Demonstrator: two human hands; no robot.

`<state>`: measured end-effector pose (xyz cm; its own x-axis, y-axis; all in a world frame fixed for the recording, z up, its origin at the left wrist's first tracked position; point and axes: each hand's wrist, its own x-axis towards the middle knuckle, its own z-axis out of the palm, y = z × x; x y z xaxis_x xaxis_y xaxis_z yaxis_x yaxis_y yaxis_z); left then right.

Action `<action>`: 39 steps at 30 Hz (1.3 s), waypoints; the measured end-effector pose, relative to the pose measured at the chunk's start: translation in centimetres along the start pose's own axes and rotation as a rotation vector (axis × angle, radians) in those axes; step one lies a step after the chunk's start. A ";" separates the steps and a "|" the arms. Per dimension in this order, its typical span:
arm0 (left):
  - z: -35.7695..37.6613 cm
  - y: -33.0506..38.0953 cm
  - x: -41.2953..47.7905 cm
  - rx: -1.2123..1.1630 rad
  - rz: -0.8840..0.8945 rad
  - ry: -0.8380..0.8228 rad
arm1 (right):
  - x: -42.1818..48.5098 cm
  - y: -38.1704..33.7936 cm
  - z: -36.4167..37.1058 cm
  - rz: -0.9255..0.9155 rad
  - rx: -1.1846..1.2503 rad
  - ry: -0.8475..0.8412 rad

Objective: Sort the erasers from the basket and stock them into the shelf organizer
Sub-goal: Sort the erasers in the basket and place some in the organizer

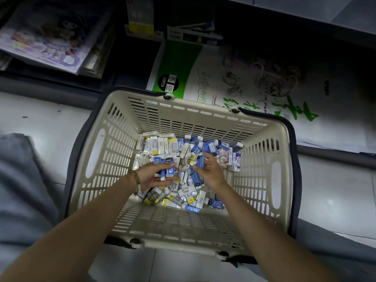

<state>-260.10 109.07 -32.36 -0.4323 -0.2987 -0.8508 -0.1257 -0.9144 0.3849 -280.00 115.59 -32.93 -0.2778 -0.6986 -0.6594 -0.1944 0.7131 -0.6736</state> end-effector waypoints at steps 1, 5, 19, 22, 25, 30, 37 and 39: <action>-0.1 0.0 -0.1 0.014 0.003 -0.005 | 0.3 0.0 0.4 -0.002 -0.040 -0.071; -0.2 -0.2 0.2 0.008 0.001 0.032 | 0.9 -0.4 2.4 0.003 -0.082 0.030; 1.0 0.0 0.0 -0.052 0.032 0.111 | -0.2 0.5 0.7 -0.067 -0.038 0.023; 2.0 -0.4 -0.2 -0.035 0.048 0.107 | -1.4 0.3 -1.5 -0.052 0.156 0.023; 3.3 -0.6 -0.9 -0.091 0.066 0.131 | -3.0 -1.3 -3.2 -0.050 0.372 0.017; 5.1 -0.2 -2.9 -0.119 0.110 0.113 | -5.4 -4.7 -4.3 -0.108 0.504 -0.066; 4.5 0.4 -4.8 -0.130 0.185 0.016 | -7.1 -6.7 -1.9 -0.078 0.536 -0.140; 4.3 0.4 -4.8 -0.150 0.194 0.012 | -7.2 -7.1 -1.0 -0.061 0.592 -0.123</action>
<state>-261.96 111.35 -26.64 -0.4245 -0.4752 -0.7707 0.0934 -0.8696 0.4848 -277.59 115.60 -23.00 -0.1654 -0.7639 -0.6238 0.3597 0.5422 -0.7594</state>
